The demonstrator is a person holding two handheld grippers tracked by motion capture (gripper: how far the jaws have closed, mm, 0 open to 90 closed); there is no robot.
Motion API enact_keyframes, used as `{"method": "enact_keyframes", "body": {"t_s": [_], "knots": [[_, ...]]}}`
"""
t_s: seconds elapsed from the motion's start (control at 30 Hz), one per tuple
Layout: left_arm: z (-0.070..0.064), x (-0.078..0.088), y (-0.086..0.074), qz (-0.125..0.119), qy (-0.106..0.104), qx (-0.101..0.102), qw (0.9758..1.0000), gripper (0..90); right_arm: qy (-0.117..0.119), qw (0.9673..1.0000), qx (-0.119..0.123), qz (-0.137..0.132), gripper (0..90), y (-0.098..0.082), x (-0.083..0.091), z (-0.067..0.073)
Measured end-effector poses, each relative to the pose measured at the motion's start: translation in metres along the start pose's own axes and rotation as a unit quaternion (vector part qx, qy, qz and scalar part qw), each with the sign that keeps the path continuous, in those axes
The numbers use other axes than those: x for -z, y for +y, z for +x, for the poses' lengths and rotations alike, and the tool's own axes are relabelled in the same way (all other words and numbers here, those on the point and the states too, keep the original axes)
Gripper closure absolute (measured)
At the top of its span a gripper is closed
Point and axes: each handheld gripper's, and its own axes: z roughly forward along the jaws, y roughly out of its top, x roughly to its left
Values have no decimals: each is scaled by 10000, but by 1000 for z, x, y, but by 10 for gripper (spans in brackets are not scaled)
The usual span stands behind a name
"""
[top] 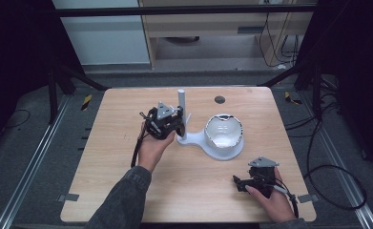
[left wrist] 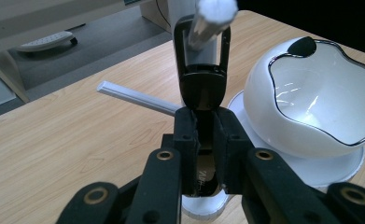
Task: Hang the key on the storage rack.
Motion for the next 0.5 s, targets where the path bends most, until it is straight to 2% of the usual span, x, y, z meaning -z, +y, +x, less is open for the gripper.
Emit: {"method": "enact_keyframes", "body": {"t_s": [0.5], "knots": [[0, -1, 0, 25, -5, -24, 10000, 785, 10, 10000, -9, 1, 4, 0, 0, 0]]}}
